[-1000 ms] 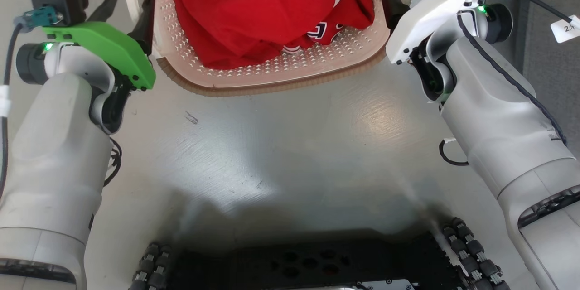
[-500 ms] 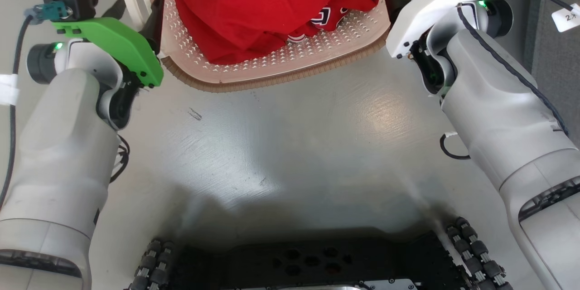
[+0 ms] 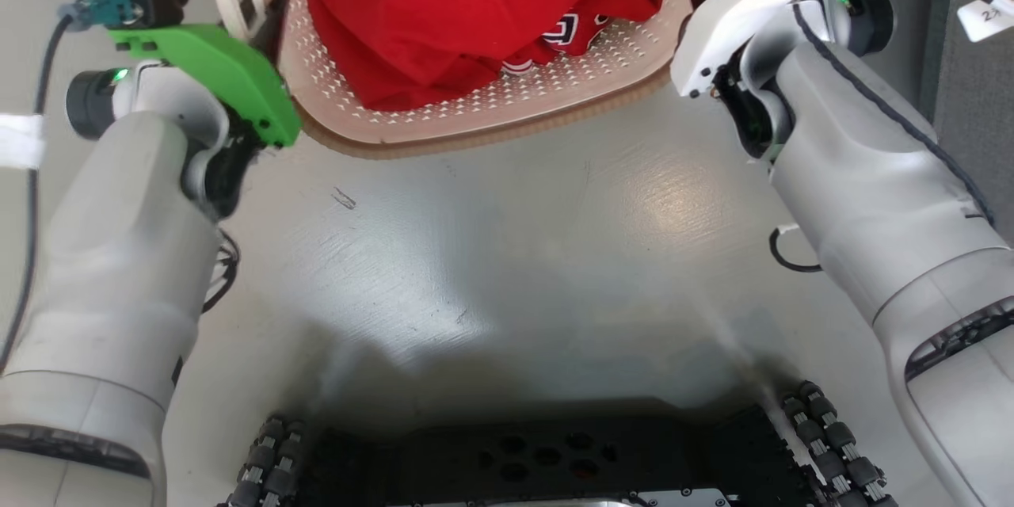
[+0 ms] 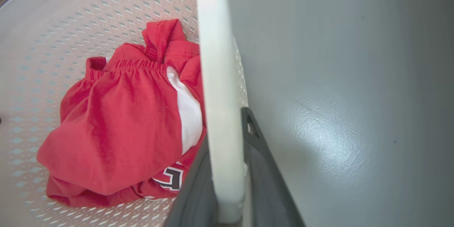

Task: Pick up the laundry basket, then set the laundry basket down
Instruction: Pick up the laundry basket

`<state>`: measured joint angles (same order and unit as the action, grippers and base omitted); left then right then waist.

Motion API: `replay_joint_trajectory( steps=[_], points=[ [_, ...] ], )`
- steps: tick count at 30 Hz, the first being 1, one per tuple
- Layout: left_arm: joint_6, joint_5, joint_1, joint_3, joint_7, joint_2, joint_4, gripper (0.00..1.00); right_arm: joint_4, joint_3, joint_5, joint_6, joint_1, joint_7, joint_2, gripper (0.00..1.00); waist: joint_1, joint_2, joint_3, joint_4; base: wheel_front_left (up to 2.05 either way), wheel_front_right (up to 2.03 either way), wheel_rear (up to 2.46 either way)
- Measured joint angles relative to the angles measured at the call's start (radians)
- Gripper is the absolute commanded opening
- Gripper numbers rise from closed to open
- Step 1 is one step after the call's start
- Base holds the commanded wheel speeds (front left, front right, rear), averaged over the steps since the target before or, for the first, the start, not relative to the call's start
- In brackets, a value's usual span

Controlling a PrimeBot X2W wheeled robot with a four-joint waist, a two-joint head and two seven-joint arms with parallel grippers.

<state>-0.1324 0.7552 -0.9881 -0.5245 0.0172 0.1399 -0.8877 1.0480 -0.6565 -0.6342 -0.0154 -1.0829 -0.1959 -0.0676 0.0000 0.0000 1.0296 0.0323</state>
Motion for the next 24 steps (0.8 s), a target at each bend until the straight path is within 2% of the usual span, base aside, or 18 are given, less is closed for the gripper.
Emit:
replay_joint_trajectory(
  steps=[8, 24],
  points=[
    [0.005, 0.032, -0.015, -0.028, 0.010, -0.004, -0.011, 0.00, 0.015, -0.026, -0.030, 0.001, 0.001, -0.006, 0.009, 0.00, 0.0000, 0.0000, -0.009, 0.001, 0.00, 0.00, 0.00],
    [0.005, 0.053, -0.003, -0.094, 0.047, 0.007, -0.056, 0.00, 0.015, -0.080, -0.106, 0.000, 0.047, -0.024, 0.013, 0.00, 0.0000, 0.0000, -0.106, -0.015, 0.00, 0.00, 0.00]
  ],
)
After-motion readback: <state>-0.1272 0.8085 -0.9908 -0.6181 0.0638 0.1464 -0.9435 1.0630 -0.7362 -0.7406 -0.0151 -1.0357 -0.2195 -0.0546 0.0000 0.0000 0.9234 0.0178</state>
